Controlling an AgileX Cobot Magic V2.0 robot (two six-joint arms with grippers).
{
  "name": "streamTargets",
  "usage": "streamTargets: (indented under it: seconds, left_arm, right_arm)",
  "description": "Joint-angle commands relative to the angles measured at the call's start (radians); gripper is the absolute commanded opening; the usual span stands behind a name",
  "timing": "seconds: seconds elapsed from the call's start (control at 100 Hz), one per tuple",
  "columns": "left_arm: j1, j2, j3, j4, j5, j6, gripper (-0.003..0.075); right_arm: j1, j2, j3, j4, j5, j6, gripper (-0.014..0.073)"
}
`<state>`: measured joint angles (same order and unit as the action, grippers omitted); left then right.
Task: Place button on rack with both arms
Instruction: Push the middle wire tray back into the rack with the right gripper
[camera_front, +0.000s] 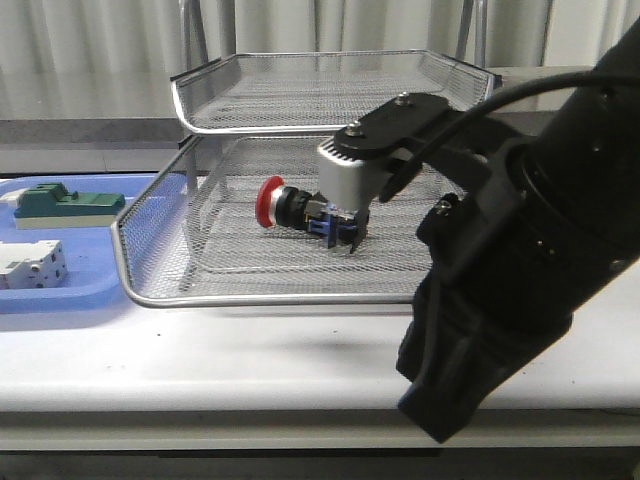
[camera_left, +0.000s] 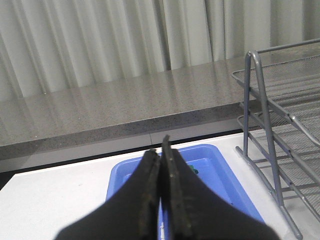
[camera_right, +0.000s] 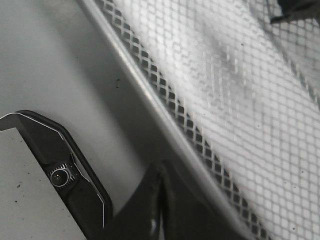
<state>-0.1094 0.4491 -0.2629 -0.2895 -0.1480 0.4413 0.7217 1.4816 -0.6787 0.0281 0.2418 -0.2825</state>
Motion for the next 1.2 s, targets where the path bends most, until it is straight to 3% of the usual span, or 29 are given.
streamTargets:
  seconds: [0.0, 0.35, 0.67, 1.19]
  left_arm:
    - [0.004, 0.001, -0.028, -0.006, -0.078, -0.008, -0.0020]
    - [0.004, 0.001, -0.028, -0.006, -0.078, -0.008, -0.0020]
    - [0.004, 0.001, -0.028, -0.006, -0.078, -0.008, -0.0020]
    - [0.004, 0.001, -0.028, -0.006, -0.078, -0.008, -0.0020]
  right_arm:
    - [0.004, -0.011, -0.031, -0.021, -0.064, -0.015, -0.0071]
    - [-0.065, 0.011, -0.040, -0.079, -0.133, -0.015, -0.0071]
    - [-0.157, 0.118, -0.198, -0.110, -0.121, -0.015, -0.0071]
    - [-0.184, 0.190, -0.350, -0.147, -0.058, -0.015, -0.0071]
